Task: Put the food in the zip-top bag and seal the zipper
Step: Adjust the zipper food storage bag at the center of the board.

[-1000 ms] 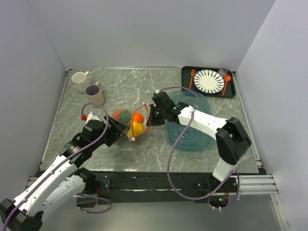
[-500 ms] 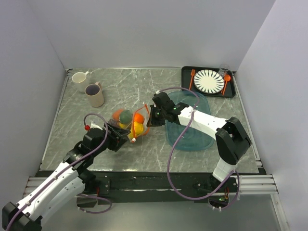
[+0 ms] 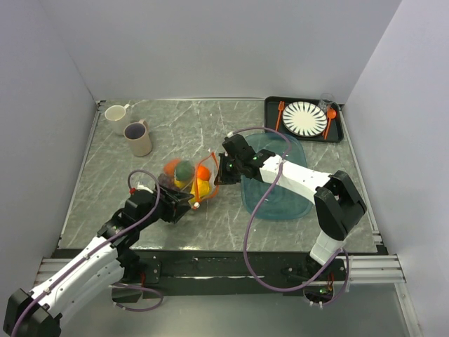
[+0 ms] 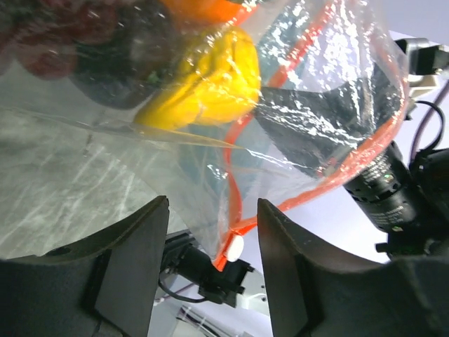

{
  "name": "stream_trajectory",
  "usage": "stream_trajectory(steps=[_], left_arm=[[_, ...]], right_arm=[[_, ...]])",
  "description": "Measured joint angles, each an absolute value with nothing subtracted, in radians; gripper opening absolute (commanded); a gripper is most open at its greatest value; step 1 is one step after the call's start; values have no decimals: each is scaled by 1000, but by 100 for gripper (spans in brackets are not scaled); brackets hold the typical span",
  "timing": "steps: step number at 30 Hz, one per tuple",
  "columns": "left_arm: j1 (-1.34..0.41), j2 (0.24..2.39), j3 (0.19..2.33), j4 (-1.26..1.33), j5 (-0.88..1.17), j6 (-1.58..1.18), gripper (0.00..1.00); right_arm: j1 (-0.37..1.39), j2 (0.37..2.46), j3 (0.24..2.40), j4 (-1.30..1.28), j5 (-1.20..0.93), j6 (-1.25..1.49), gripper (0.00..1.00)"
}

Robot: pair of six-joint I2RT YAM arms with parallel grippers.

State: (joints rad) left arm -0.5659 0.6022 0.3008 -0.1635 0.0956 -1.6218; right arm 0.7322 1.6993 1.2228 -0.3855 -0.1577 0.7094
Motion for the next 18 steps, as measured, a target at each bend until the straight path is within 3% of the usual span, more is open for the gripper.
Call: stream_trajectory(steps=[5,18], left_arm=[[-566,598,287,-113,109,-1653,52],[-566,604,252,-64,120,-1673,16]], right_arm=[[732,1699,1223,-385,-158,709,0],[732,1699,1223,-385,-159,709,0]])
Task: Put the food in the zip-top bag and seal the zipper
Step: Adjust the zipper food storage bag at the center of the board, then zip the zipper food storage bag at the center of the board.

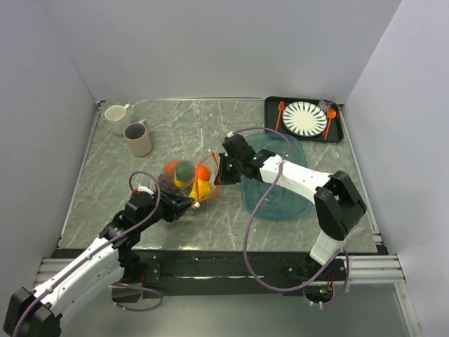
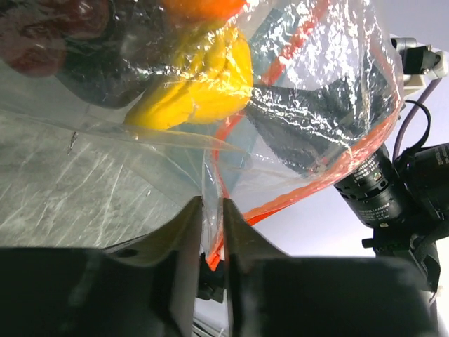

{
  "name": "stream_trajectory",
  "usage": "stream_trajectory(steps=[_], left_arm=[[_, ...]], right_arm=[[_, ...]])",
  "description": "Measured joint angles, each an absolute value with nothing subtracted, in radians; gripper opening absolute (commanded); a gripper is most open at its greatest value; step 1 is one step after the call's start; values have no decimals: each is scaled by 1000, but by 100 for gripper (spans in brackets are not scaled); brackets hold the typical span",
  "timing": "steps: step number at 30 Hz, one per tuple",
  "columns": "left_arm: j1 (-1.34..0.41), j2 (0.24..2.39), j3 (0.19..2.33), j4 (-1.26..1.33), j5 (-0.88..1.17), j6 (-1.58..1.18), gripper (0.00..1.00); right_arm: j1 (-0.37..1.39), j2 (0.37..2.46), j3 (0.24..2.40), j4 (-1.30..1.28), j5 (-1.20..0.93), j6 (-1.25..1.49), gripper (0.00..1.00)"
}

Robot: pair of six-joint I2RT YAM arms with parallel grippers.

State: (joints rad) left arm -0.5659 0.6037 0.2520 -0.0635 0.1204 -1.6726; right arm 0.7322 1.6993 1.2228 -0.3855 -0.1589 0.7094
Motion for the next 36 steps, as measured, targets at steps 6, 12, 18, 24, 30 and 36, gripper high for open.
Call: stream_trajectory(steps=[6,12,18,24,30,36], left_arm=[[-566,625,252,-56,129,-1670,3],[-566,632,252,-51,137,-1670,1],[-566,633,252,-49,138,-1657,1],[-566,644,253,-48,139,-1630,1],[-566,651,253,-32,144,-1610,1],[-566,665,253,-12,149,-1605,1]], right_arm=[[732,1699,1223,-385,-160,709,0],[732,1697,1223,-387,-160,711,21],[723,1624,1198,-395,-139,736,66],[709,1454,1095,-372,-153,781,66],[716,1374,999,-279,-258,852,64],[760,1374,940,-204,-349,925,60]])
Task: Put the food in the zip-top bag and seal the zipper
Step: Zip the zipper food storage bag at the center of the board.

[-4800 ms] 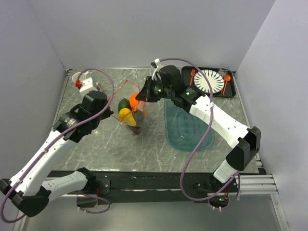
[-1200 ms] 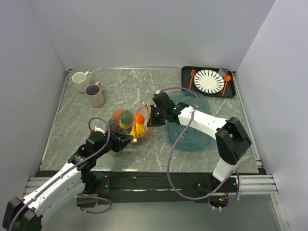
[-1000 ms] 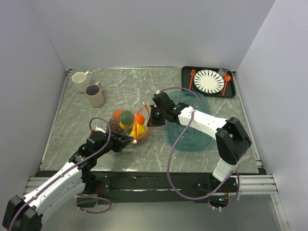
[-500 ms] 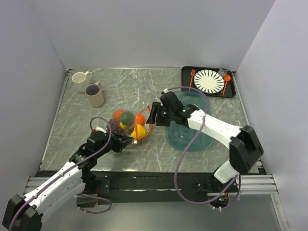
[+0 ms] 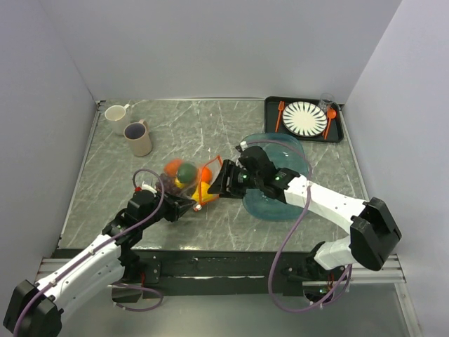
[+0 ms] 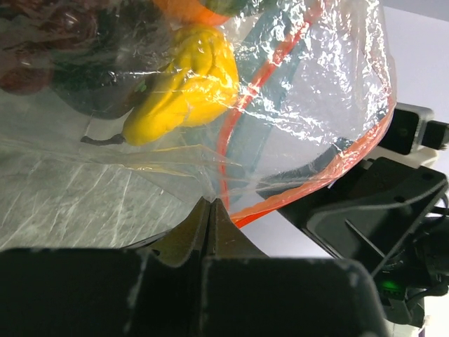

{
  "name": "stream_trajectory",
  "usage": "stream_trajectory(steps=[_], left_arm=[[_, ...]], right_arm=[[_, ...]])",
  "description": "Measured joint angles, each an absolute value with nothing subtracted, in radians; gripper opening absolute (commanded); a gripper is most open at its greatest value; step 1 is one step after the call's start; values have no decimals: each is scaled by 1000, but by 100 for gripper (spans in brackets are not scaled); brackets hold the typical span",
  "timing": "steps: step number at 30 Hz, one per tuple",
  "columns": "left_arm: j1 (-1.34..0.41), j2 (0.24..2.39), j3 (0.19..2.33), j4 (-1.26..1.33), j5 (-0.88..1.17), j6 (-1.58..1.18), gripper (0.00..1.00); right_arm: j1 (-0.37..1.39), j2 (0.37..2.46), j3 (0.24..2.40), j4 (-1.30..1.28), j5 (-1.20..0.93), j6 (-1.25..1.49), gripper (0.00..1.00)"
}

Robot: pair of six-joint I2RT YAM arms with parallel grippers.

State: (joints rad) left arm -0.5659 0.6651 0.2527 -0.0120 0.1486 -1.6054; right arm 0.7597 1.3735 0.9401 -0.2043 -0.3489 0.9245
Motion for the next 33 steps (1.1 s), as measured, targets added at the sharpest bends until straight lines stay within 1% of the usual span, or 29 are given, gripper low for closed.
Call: stream_trajectory(steps=[5,11,13,14,20,22,24,33], left_arm=[[-566,671,253,-8,153,-1592,1],[-566,676,253,-3,154,-1589,1],[-566,676,257,-6,153,-1583,1],[-566,676,263,-7,153,-1581,1],[-566,664,279,-12,151,-1567,1],[-566,660,279,-11,151,-1568,1],[-566,657,279,-11,151,-1569,1],[-566,656,277,-5,151,-1576,1]], right_arm=[[805,1393,942,-150,-386,954,58],[847,1437,948,-131,-405,965,52],[849,1445,947,-122,-413,975,41],[849,1446,946,-114,-413,979,38],[851,1439,898,-36,-414,1022,37],[851,1439,886,-25,-421,1033,40],[852,1439,871,4,-436,1051,40],[858,1441,859,51,-456,1081,34]])
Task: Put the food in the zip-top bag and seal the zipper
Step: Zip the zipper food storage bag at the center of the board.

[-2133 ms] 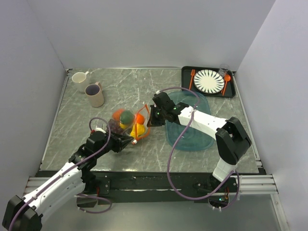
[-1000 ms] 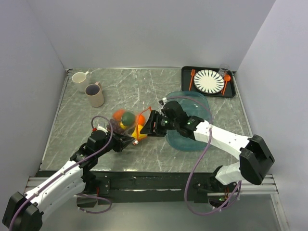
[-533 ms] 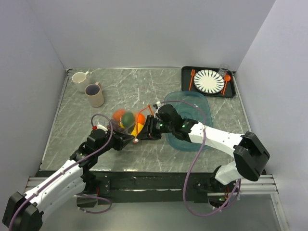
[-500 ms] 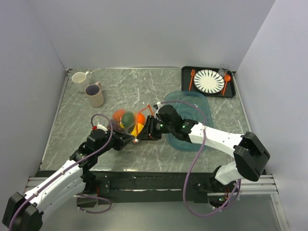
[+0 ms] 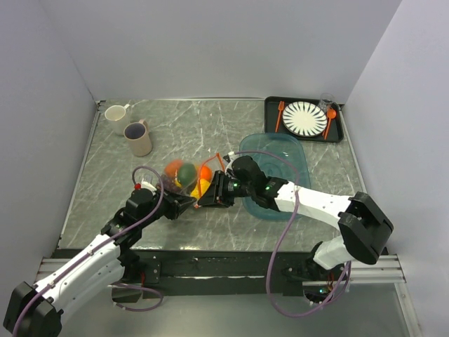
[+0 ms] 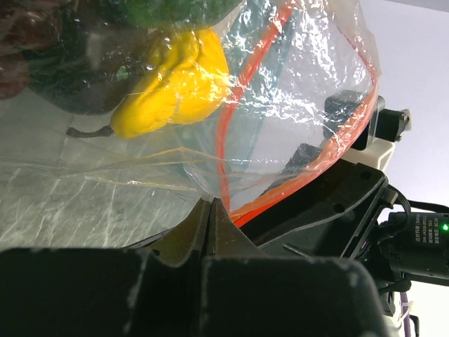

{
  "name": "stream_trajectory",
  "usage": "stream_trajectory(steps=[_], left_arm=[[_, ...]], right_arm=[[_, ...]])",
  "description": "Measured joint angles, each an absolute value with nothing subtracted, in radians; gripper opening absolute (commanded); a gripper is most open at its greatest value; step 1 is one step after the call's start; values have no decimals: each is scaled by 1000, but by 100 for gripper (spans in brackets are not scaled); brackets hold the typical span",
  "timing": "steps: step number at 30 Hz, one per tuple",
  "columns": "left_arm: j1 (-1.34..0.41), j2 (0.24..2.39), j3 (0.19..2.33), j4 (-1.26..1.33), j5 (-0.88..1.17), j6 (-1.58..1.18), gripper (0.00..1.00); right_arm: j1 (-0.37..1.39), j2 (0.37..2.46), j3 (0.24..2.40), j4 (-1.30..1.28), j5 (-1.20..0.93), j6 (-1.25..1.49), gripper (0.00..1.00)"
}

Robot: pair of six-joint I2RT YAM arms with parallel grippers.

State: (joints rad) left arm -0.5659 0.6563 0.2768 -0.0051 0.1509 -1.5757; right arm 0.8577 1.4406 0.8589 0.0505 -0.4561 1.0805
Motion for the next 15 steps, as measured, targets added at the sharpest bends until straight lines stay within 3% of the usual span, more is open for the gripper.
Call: stream_trajectory(steps=[10,15], left_arm=[[-566,659,277,-5,151,-1576,1],[-566,664,277,-4,152,-1576,1]], right_arm=[[860,1480,862,59,-469,1084,32],[860,1484,867,60,-475,1082,21]])
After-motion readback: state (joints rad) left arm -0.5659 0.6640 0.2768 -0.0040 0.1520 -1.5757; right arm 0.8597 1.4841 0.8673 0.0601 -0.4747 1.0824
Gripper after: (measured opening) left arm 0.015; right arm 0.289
